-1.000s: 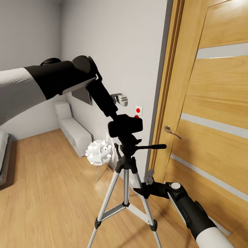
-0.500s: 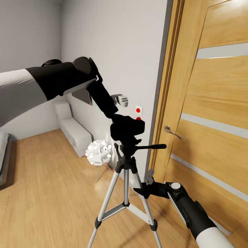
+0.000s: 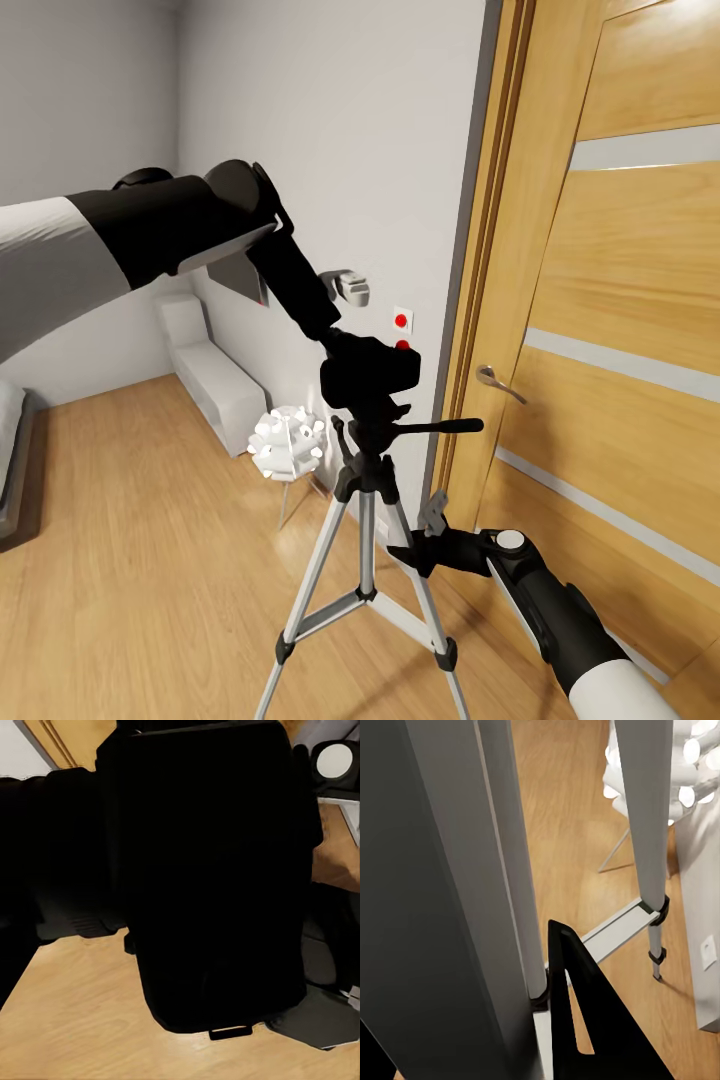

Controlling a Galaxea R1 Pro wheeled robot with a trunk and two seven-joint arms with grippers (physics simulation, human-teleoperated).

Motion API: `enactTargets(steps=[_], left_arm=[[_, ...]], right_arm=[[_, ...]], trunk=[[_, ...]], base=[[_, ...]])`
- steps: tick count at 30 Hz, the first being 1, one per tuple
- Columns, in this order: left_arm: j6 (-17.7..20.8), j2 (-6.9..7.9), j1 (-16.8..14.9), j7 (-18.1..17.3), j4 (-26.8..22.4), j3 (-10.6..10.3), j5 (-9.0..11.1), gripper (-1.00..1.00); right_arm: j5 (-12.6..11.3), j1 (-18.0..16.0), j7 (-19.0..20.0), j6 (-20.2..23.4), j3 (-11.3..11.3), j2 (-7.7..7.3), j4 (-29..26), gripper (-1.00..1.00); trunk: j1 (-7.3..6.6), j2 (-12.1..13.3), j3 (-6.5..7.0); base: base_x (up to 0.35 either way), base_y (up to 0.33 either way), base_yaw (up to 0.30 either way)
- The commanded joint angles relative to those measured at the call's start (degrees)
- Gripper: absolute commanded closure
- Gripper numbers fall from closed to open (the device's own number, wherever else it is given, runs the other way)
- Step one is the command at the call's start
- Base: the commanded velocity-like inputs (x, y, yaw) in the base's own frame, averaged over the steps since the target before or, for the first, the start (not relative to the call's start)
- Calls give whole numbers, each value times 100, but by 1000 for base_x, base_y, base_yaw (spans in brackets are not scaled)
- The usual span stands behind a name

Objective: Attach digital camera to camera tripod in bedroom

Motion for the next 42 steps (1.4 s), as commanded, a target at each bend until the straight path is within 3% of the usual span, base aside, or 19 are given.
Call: enactTargets(steps=[1,11,12,16,20,26,36,42], left_arm=[[35,11,-14,-11,-12,23,18,-100],[35,178,-35,-14,-138,467,5,-100],[35,218,-36,-14,-185,525,-3,-100],[35,480,-39,-10,-485,899,-42,-100],[35,669,-36,-3,-695,1075,-59,-100],[35,786,-27,2,-821,1167,-67,-100],[35,831,-10,38,-857,1217,-79,-100],[35,1071,358,465,-826,1326,-93,-100]], right_arm=[[-2,-6,19,31,4,-2,-13,100],[-2,-6,19,32,5,-2,-17,100],[-2,-6,19,32,5,-2,-19,-100],[-2,-6,19,32,5,-2,-25,-100],[-2,-6,19,32,5,-2,-27,-100],[-2,-6,19,32,4,-2,-28,-100],[-6,1,30,27,-7,-23,-75,-100],[-7,17,35,41,-42,-61,-148,-100]], trunk=[[4,-12,-13],[4,-12,-13],[4,-12,-13],[4,-12,-13],[4,-12,-13],[4,-12,-13],[4,-12,-13],[4,-12,-13]], base=[[0,0,0],[0,0,0],[0,0,0],[0,0,0],[0,0,0],[0,0,0],[0,0,0],[0,0,0]])
